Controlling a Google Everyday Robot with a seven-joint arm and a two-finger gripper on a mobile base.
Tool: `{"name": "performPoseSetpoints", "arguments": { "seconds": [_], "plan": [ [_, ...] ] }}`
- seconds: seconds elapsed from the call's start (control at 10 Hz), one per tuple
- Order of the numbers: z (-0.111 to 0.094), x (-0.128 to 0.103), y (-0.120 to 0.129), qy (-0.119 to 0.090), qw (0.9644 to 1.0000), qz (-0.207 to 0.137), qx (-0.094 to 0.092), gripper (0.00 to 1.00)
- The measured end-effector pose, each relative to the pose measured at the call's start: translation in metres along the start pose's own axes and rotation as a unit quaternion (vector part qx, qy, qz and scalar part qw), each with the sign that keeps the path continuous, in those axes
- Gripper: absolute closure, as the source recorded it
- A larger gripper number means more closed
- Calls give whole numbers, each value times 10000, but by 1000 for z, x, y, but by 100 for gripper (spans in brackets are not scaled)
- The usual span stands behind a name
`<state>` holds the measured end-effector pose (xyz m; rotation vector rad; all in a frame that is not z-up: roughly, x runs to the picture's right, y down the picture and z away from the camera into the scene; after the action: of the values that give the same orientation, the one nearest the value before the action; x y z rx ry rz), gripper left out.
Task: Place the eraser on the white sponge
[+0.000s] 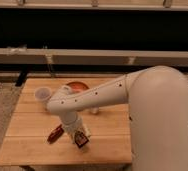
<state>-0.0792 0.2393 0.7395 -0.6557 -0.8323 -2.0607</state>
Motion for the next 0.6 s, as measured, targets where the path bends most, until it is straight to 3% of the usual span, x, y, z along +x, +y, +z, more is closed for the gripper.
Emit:
{"name": "performPoseSetpoints", "arguments": {
  "seconds": [0.2,0.3,0.6],
  "plan": [
    [2,3,3,17,10000,38,-17,100],
    [3,6,6,27,10000,66,-31,95],
    [6,13,9,37,9998,164,-56,67]
  ]
}}
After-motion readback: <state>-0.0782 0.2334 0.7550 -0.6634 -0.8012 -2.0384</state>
